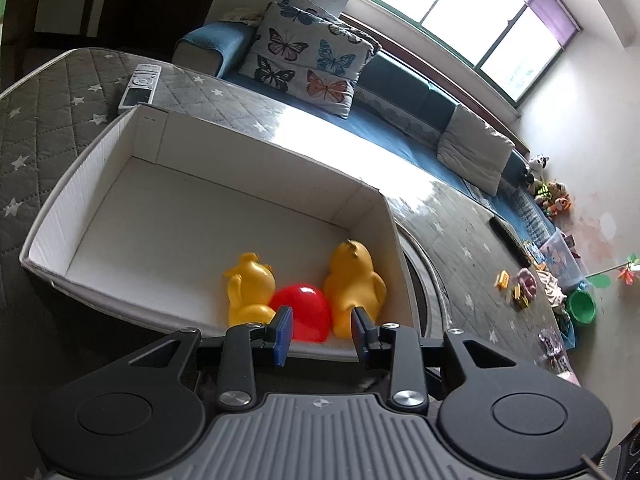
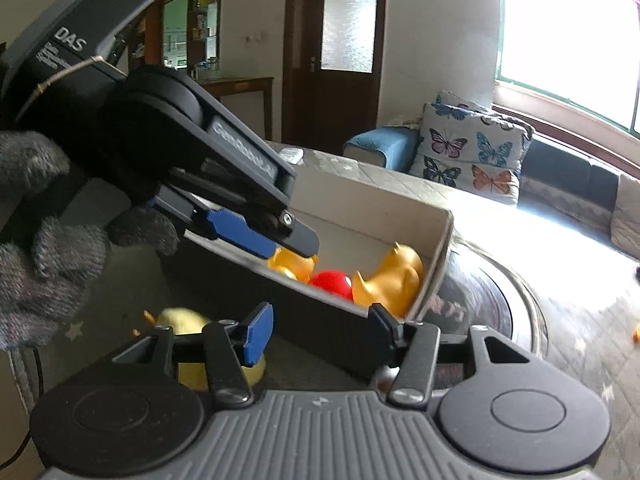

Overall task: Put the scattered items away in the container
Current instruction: 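Withdraw the left gripper from the box toward the astronaut figure, then close the left gripper around the white astronaut figure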

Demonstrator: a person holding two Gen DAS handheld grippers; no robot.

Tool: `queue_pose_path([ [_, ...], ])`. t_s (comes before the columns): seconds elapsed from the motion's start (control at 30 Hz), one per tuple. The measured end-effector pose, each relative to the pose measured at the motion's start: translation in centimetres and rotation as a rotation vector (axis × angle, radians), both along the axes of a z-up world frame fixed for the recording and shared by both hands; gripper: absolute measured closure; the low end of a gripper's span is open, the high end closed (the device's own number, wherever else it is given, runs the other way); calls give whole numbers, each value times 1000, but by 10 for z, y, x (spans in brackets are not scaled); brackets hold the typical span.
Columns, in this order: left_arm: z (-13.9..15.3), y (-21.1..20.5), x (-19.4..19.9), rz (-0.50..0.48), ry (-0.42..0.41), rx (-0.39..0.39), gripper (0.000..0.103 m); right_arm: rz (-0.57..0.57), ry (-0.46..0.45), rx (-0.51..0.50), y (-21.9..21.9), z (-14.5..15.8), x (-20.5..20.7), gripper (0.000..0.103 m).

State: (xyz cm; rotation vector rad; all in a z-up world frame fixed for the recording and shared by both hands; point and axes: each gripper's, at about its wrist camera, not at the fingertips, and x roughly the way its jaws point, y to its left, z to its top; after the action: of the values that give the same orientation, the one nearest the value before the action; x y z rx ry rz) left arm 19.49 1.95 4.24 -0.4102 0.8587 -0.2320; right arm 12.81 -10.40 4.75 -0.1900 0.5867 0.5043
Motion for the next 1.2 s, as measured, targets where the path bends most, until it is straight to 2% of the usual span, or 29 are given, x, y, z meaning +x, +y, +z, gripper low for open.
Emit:
queue_pose_path([
  [0.13, 0, -6, -11, -16, -6, 1, 68, -24, 9, 4, -9, -6, -14, 44],
  [0.47, -1, -27, -33, -75, -15, -5, 68, -97, 43, 0, -30, -25, -28, 44],
  [0.8, -14, -56, -27, -130, 17, -13, 67, -143, 68, 26, -42, -39, -19, 45],
  [1.2, -25, -80, -10, -149, 41, 29, 67, -163, 105, 53, -43, -55, -3, 48],
])
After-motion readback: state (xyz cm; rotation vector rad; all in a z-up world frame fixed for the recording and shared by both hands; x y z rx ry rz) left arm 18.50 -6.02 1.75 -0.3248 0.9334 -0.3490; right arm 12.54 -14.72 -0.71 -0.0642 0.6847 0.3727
